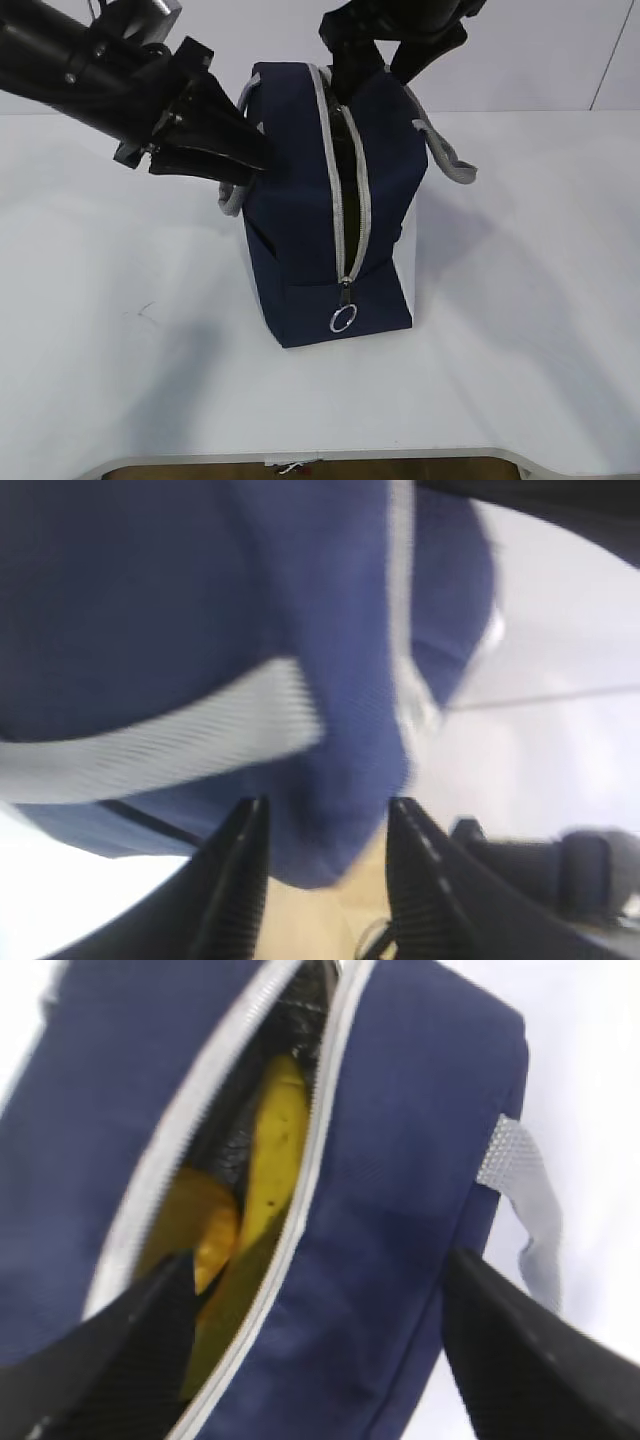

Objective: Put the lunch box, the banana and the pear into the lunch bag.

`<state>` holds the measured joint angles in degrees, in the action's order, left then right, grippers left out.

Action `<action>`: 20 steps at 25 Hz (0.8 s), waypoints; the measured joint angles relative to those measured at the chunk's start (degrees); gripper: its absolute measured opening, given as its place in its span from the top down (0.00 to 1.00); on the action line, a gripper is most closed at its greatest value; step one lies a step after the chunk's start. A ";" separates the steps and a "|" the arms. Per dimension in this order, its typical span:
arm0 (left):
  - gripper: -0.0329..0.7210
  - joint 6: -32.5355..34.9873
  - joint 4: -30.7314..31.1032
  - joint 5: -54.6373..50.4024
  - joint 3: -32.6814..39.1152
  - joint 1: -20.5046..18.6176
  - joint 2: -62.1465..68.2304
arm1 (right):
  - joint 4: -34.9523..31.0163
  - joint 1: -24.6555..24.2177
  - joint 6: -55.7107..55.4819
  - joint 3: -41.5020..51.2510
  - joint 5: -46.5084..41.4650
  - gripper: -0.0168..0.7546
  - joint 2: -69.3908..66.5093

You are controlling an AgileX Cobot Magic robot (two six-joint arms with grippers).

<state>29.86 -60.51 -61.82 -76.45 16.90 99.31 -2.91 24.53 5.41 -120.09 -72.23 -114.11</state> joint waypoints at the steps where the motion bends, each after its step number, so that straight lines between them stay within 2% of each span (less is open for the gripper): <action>1: 0.54 0.00 0.00 -1.57 -1.02 0.00 0.00 | -0.57 0.00 -0.08 0.00 0.00 0.21 0.80; 5: 0.52 -2.54 2.38 -6.10 -5.08 0.00 0.00 | -2.96 0.00 -0.08 0.00 0.00 0.26 4.40; 10: 0.52 -11.53 13.34 -7.40 -9.89 0.00 0.00 | -5.26 0.00 -0.08 0.00 0.00 0.27 9.09; 15: 0.53 -14.67 18.47 -7.74 -10.63 0.00 -2.49 | -6.54 0.00 -0.13 0.59 0.00 0.28 15.27; 17: 0.53 -15.92 23.11 -7.86 -10.72 0.30 -4.14 | -7.09 0.00 -0.22 2.76 0.00 0.29 18.21; 20: 0.53 -19.74 33.27 -8.36 -10.72 2.09 -7.09 | -8.27 0.00 -0.27 8.16 0.00 0.30 22.62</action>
<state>10.11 -27.24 -70.18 -87.17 18.99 92.22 -11.18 24.53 5.14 -111.93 -72.23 -91.49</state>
